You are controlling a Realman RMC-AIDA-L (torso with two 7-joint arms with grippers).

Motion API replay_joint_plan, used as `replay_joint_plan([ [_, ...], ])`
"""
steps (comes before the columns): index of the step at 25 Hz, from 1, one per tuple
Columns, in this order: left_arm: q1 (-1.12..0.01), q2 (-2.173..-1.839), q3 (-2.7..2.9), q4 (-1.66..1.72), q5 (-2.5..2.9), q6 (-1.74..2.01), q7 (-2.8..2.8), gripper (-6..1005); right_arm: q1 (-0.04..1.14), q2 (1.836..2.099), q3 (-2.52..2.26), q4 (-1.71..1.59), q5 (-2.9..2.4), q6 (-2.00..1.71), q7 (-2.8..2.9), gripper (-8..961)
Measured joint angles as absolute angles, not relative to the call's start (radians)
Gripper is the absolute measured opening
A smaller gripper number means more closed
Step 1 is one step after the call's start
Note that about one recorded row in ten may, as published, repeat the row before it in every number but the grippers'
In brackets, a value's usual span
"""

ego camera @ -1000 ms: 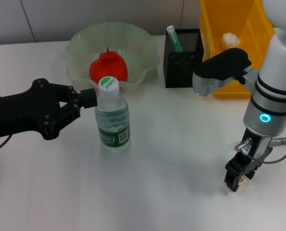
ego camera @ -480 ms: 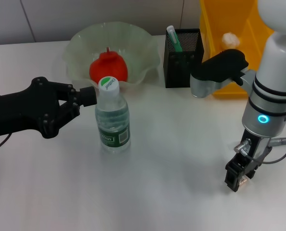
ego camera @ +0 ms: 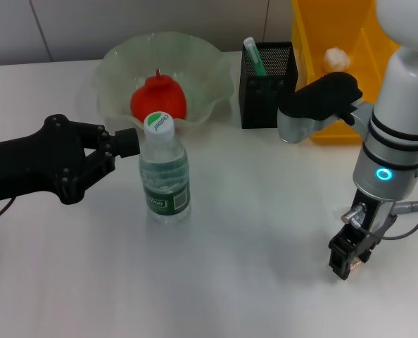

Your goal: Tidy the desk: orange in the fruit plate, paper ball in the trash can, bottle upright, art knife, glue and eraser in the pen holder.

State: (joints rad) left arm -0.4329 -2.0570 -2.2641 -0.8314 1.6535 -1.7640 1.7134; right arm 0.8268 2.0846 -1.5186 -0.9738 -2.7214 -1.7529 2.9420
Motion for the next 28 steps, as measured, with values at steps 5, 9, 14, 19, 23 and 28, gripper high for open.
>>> replay_joint_plan([
  [5,-0.43,-2.057,-2.264,-0.831,1.654,-1.764,1.714,5,0.827,2.085,-1.519,-0.974,-2.722,-1.753,2.943,468],
  [9,-0.428,-2.057,-2.264,-0.831,1.651,-1.764,1.714,5,0.827,2.085,-1.519,-0.973,-2.724,-1.753,2.944,429],
  [14,-0.427,-2.057,-2.264,-0.831,1.651,-1.764,1.714,5,0.827,2.085,-1.519,-0.968,-2.725,-1.753,2.944,409],
  [19,-0.427,-2.057,-2.264,-0.831,1.649,-1.764,1.715,5,0.817,2.085,-1.513,-0.978,-2.724,-1.744,2.942,408],
  [23,-0.422,-2.055,-2.264,-0.831,1.644,-1.764,1.715,5,0.81,2.085,-1.509,-1.013,-2.724,-1.741,2.943,405],
  [28,-0.418,-2.054,-2.264,-0.831,1.636,-1.764,1.715,5,0.786,2.083,-1.496,-1.141,-2.722,-1.766,2.945,402],
])
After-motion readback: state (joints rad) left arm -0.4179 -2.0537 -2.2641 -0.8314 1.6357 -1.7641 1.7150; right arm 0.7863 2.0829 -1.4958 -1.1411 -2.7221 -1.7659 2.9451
